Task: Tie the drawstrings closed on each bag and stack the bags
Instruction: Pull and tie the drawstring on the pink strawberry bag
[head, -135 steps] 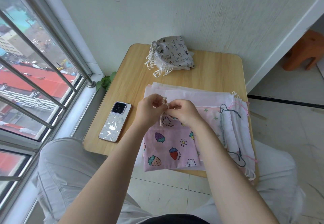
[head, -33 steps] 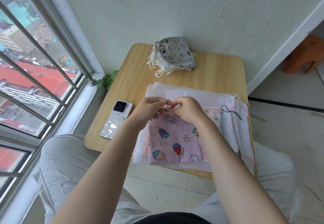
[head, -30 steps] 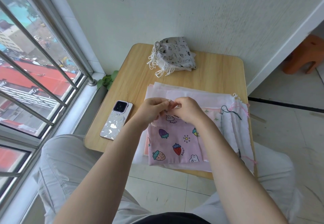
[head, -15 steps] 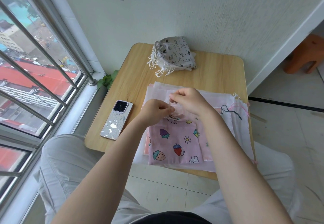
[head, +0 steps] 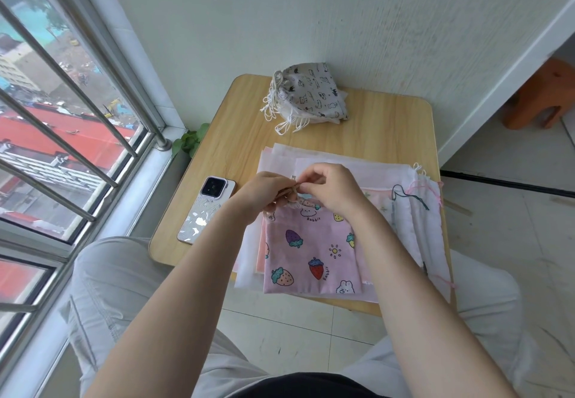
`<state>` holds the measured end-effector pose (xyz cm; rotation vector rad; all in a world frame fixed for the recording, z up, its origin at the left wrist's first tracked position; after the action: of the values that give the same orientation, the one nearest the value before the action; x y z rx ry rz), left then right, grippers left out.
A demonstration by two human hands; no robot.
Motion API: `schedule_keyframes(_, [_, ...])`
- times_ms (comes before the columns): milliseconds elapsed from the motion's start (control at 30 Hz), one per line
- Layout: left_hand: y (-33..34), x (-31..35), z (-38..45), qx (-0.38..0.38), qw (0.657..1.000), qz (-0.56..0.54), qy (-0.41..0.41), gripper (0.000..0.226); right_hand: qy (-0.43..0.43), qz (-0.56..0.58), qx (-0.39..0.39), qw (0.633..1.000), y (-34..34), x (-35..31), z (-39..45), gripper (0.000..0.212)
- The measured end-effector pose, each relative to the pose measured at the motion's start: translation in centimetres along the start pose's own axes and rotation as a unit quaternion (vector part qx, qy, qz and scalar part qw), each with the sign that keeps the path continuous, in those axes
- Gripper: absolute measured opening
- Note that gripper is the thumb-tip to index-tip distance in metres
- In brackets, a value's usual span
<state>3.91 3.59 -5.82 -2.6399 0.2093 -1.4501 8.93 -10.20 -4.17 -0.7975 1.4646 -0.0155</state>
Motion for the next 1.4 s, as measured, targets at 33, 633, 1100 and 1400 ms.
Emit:
schedule_keyframes(33, [0.1,-0.1,0.0,-0.007,1.0,0.001,0.002,0.027,-0.004,-0.019,-0.016,1.0,0.1,0.1,0.1,0.009])
schedule_keyframes(633, [-0.3,0.1,-0.2,0.099,0.988,-0.084,0.088,0.006,0.042,0.158,-0.05,0.985,-0.3,0.9,-0.9,0.012])
schedule_keyframes(1100, [-1.1,0.2,-0.4,0.18,0.98,0.007,0.083,0.014,-0.021,-0.061,0.037,0.997,0.3,-0.4,-0.2,0.017])
schedule_keyframes(1400, [-0.6,1.6,-0.9,0.193,0.97,0.117,0.089,0.013,-0.074,-0.19,0.044,0.978,0.6,-1.5,-0.2,0.007])
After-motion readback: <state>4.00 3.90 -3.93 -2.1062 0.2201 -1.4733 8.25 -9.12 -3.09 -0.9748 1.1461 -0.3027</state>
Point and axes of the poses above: each hand's wrist, its own z-axis towards the middle knuckle, its own y-axis out of the palm, x = y × z, the point moved 6 cm from there along z, towards the middle knuckle, and after that the axes turned 2 degrees about -y, right-handed, at the moved point
